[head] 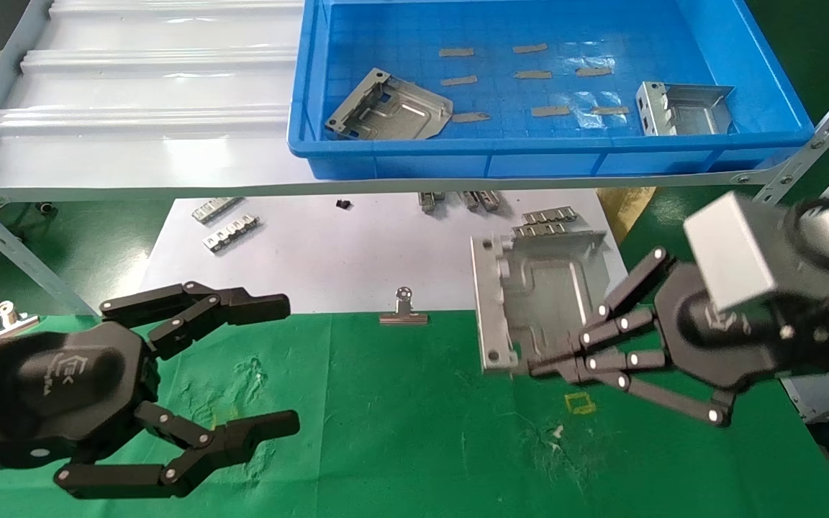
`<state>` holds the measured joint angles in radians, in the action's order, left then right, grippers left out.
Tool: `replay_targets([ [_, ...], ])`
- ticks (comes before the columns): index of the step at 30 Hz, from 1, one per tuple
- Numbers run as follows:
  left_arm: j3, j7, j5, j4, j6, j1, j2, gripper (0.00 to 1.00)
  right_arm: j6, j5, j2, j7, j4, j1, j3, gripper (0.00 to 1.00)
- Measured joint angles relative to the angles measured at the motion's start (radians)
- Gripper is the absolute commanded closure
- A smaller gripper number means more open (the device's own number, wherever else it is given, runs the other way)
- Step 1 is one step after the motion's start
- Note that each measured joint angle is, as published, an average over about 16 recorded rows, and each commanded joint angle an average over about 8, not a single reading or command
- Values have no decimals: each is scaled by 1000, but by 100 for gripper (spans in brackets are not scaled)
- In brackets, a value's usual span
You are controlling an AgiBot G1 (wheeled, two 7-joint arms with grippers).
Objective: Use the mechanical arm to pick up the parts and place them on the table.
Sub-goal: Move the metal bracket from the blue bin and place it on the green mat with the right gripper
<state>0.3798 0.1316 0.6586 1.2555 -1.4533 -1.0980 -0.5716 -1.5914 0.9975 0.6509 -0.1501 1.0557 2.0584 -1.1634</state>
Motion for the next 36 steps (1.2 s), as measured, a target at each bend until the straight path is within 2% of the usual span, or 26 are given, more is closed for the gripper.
replay_targets([
  [6, 0, 0, 0, 0, 0, 0, 0, 0, 15, 25, 10, 56, -21, -58, -118, 100],
  [14, 0, 0, 0, 0, 0, 0, 0, 0, 51, 105, 88, 187, -181, -148, -212, 100],
  [23, 0, 0, 0, 0, 0, 0, 0, 0, 90, 172, 194, 352, -412, -212, -252, 100],
  [36, 0, 0, 0, 0, 0, 0, 0, 0, 95, 197, 305, 539, -676, -227, -259, 100],
])
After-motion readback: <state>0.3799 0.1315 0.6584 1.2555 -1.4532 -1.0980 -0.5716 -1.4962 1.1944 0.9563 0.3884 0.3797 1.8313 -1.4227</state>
